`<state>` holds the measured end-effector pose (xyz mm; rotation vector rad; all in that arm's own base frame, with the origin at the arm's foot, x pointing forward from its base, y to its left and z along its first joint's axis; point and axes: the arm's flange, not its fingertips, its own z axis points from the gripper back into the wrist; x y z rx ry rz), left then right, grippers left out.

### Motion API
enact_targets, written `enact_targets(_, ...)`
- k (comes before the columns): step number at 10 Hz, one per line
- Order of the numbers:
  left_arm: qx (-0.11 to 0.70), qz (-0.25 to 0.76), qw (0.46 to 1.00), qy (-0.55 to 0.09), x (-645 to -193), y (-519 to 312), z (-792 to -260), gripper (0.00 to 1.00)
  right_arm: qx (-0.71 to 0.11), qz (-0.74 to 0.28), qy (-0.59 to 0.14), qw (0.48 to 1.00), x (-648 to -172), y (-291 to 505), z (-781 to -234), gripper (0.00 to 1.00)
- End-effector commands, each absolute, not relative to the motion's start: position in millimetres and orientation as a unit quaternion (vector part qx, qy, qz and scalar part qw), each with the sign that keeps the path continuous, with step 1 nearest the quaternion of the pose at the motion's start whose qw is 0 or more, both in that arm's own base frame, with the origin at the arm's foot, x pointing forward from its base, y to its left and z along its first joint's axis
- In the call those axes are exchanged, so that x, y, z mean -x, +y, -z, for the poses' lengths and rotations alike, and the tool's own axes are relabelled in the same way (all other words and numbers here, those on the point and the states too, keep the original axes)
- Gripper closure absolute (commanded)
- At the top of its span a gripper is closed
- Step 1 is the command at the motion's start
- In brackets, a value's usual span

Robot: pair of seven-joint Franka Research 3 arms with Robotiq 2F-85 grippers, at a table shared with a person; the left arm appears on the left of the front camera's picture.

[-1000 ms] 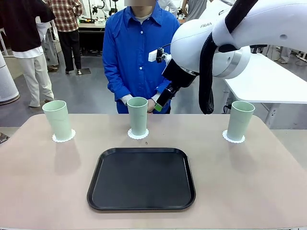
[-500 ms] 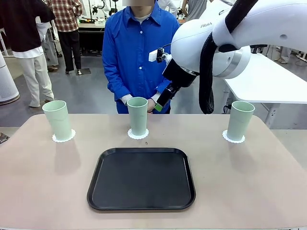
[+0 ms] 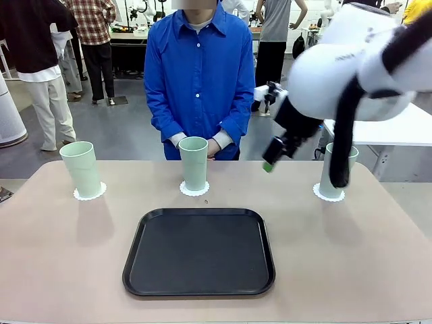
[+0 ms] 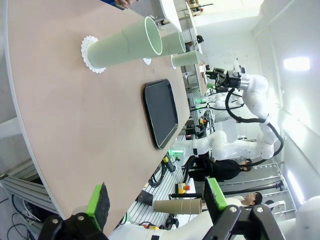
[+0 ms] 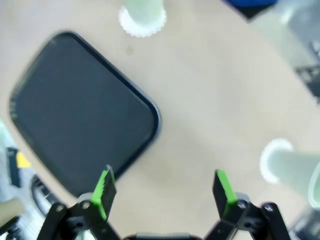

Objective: Place coasters on the table and set cups on them.
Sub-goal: Take one Reusable plastic cup from the Flat Tray and place it on a coaster set by the human.

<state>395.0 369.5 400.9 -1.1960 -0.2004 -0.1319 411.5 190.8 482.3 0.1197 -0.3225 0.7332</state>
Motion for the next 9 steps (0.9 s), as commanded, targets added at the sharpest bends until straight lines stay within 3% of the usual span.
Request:
enact_targets(1,0.56,0.061,0.821,-0.095,-393.6,369.3,-403.5,0.0,-0.042,-0.291,-0.125,0.948,-380.0,166.3,-467.9,0.0)
enact_targets(4,0.56,0.061,0.821,-0.095,-393.6,369.3,-403.5,0.0,-0.007,-0.209,-0.161,0.965,-362.9,128.1,-459.1,0.0)
enact_targets(5,0.56,0.061,0.821,-0.095,-393.6,369.3,-403.5,0.0,-0.048,-0.259,-0.125,0.957,-375.9,137.1,-455.9,0.0)
enact_targets(9,0.56,0.061,0.821,-0.095,-393.6,369.3,-403.5,0.0,-0.043,-0.247,-0.132,0.959,-369.2,135.6,-455.7,0.0)
